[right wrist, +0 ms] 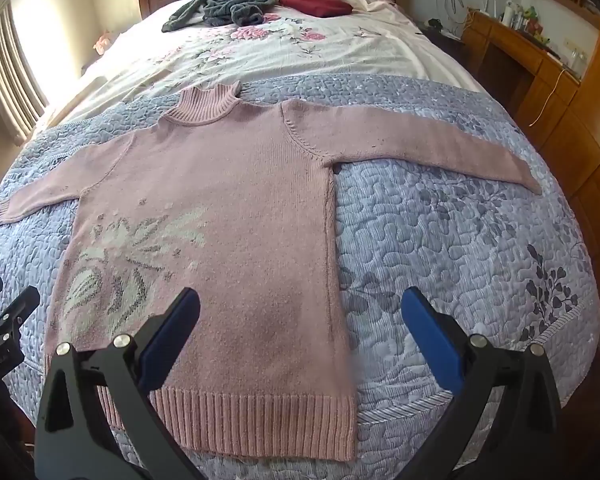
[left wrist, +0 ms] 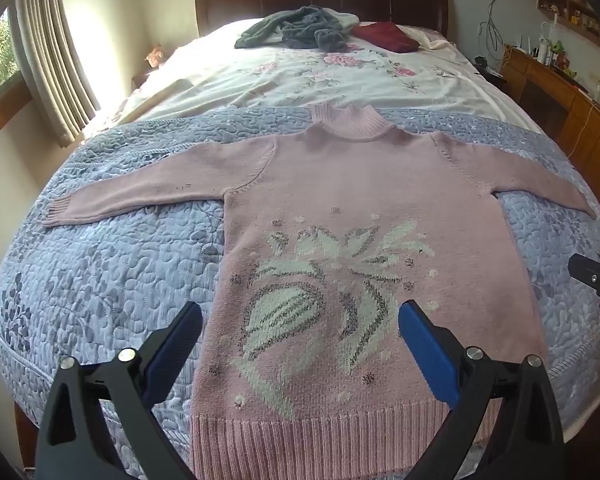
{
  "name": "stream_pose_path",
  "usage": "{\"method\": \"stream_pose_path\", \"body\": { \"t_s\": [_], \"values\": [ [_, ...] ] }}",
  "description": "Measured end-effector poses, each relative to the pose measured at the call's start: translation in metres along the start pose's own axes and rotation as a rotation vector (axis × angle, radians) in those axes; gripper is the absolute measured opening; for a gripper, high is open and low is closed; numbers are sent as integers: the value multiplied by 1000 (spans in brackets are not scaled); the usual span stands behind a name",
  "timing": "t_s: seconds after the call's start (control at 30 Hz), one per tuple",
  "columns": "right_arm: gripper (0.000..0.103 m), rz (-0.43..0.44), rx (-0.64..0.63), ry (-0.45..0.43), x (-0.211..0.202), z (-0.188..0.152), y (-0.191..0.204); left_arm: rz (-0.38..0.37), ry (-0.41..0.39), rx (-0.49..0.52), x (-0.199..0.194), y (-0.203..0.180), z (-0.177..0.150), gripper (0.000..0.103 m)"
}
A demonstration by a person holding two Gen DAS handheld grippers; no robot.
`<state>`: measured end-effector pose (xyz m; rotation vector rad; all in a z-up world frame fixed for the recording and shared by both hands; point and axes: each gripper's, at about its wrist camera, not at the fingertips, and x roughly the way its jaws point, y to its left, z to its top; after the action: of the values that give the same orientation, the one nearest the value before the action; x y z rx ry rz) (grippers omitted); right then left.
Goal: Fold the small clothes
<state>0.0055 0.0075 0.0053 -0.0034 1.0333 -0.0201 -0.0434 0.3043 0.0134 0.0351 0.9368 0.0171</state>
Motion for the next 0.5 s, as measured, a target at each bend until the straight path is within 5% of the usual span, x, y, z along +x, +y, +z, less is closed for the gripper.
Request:
{"method": "stream_pose_path", "body": {
  "t_s": [0.5],
  "values": [
    [100,5,-1,5,2,0,2,-2,1,-2,-3,0,2,99]
  ]
}}
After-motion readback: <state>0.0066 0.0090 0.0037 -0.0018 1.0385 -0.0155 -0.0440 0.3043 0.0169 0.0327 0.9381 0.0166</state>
